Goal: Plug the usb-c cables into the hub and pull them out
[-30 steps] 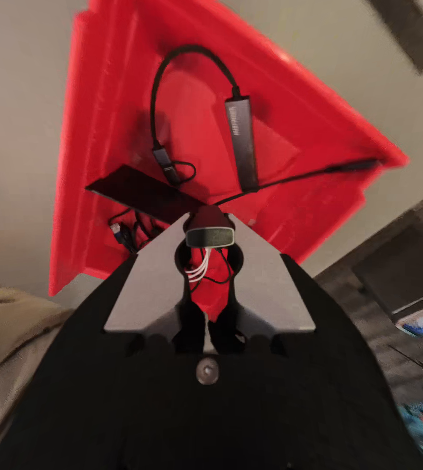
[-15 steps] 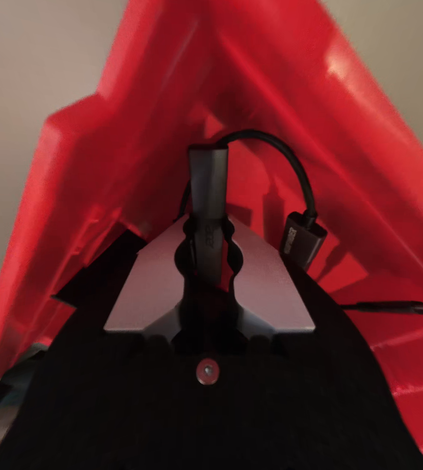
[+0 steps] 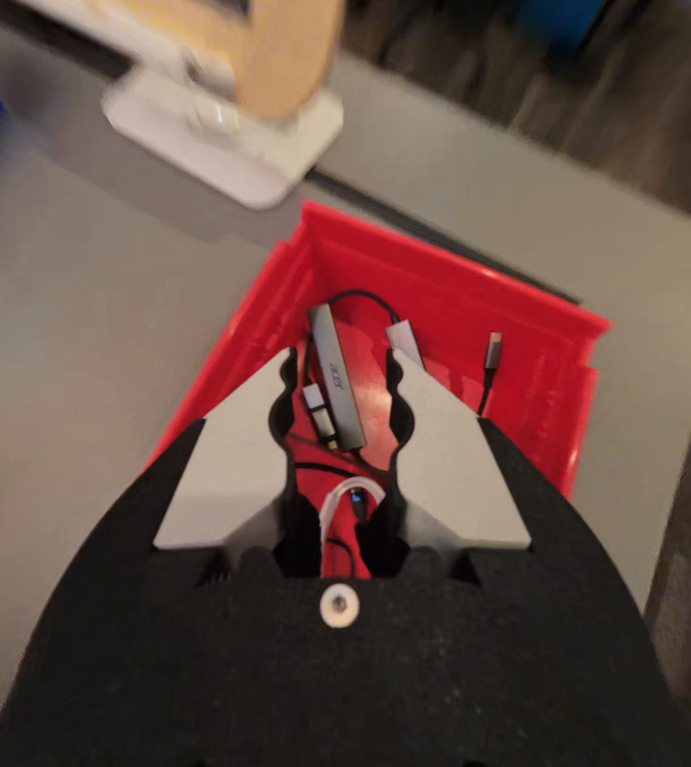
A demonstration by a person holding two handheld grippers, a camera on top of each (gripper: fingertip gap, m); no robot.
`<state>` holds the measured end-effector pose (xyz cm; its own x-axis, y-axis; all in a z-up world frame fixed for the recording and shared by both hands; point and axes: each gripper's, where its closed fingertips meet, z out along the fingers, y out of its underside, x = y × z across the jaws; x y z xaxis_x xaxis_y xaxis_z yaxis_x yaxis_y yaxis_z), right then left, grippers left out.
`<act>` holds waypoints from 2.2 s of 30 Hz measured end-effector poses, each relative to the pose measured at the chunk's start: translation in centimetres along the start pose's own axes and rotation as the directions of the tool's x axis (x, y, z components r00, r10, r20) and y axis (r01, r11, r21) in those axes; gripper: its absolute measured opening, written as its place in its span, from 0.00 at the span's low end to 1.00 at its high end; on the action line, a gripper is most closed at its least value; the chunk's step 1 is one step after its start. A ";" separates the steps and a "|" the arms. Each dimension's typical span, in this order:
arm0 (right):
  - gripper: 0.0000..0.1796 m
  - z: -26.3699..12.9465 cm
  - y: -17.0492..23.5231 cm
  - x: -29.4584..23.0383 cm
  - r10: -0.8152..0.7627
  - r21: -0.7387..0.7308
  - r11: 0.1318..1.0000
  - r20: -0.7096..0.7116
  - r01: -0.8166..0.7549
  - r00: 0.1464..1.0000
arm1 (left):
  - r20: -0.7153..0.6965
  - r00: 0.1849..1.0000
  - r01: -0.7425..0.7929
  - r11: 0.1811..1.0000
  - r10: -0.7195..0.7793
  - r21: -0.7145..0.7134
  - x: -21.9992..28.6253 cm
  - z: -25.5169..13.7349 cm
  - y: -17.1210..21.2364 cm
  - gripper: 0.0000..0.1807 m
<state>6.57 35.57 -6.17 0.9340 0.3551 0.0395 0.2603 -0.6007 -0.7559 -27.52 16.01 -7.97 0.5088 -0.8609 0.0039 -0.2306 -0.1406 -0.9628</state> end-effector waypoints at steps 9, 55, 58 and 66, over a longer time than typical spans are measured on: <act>0.26 -12.0 13.5 -7.5 0.163 0.448 0.894 -0.337 0.006 0.927 | 0.632 0.773 0.056 0.985 0.060 -0.161 -10.9 -12.3 5.3 0.31; 0.29 -4.3 9.7 -15.3 0.166 0.332 0.936 -0.135 -0.113 0.977 | 0.415 0.904 0.026 0.957 0.101 -0.289 -4.2 -4.9 8.3 0.27; 0.27 -5.6 10.8 -18.6 0.066 0.297 0.954 -0.066 -0.043 0.996 | 0.336 0.934 -0.029 0.963 0.122 -0.269 -0.7 -2.2 7.3 0.27; 0.20 -16.0 11.3 -13.3 0.208 0.559 0.829 -0.340 0.020 0.917 | 0.177 0.982 -0.046 0.994 0.063 -0.097 8.8 7.5 2.2 0.33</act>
<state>0.97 12.55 -4.77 0.9940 -0.0426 0.1012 0.0971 -0.0901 -0.9912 -17.32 11.74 -12.03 0.6320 -0.7678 -0.1049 -0.3336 -0.1474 -0.9311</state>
